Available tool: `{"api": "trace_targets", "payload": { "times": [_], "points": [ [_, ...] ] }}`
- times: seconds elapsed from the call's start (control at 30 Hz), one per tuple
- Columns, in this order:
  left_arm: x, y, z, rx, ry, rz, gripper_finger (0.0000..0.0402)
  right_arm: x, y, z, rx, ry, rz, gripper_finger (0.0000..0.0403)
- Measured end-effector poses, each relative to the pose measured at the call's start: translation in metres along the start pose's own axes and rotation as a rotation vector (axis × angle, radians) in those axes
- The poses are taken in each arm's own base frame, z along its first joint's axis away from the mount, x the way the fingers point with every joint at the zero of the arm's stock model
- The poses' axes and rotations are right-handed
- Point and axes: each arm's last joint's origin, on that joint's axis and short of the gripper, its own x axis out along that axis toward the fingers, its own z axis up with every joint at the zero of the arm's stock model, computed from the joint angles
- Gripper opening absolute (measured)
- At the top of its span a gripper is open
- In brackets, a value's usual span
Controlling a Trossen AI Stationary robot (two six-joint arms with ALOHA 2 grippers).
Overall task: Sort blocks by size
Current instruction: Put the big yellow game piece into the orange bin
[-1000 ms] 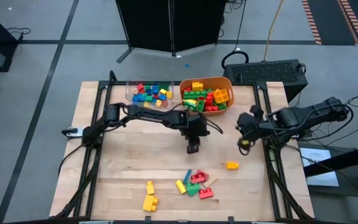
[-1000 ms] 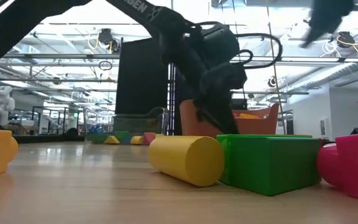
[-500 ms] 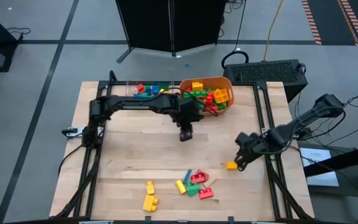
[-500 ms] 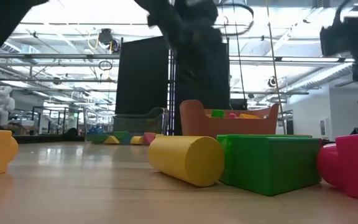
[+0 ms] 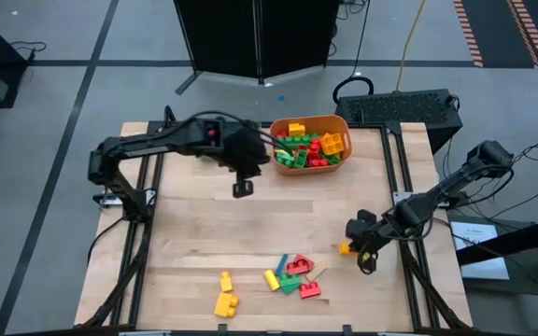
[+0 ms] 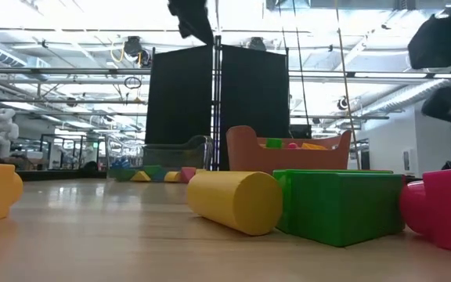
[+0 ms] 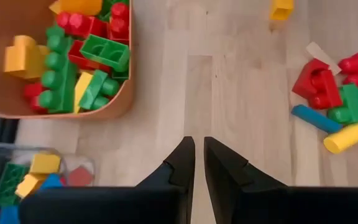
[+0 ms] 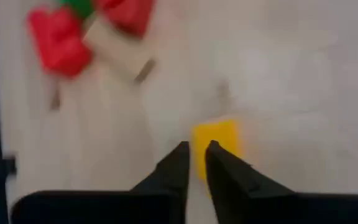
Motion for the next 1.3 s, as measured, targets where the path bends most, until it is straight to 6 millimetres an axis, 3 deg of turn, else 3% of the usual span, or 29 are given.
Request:
{"api": "trace_targets", "payload": {
  "times": [0.2,0.4,0.5,0.6,0.7,0.8,0.93,1.07,1.3],
  "points": [
    [-0.025,-0.003,-0.009,0.052,0.003,0.0,0.0051,0.016,0.002,-0.001,-0.029,0.065,-0.026,0.0181],
    [-0.025,-0.006,-0.019,0.142,0.086,-0.069,0.01,0.037,-0.003,-0.003,0.076,0.133,-0.136,0.0305],
    [-0.022,-0.009,-0.021,0.16,0.095,-0.098,0.0131,0.049,-0.004,-0.005,0.087,0.186,-0.152,0.0343],
    [-0.018,-0.012,-0.021,0.178,0.093,-0.131,0.0161,0.058,-0.004,-0.005,0.095,0.217,-0.174,0.0356],
    [-0.015,-0.011,-0.021,0.177,0.082,-0.129,0.0183,0.062,-0.004,-0.002,0.146,0.222,-0.22,0.0344],
    [-0.01,-0.01,-0.023,0.176,0.091,-0.105,0.0191,0.062,-0.001,0.004,0.123,0.198,-0.248,0.0305],
    [-0.005,-0.009,-0.027,0.175,0.119,-0.078,0.0191,0.06,-0.001,0.012,0.07,0.175,-0.275,0.0226],
    [0.001,-0.009,-0.03,0.173,0.134,-0.078,0.0191,0.06,-0.004,0.016,0.059,0.161,-0.285,0.0117],
    [0.014,-0.009,-0.038,0.135,0.177,-0.081,0.0191,0.059,-0.007,0.038,0.096,0.077,-0.234,0.0112]
  ]
}}
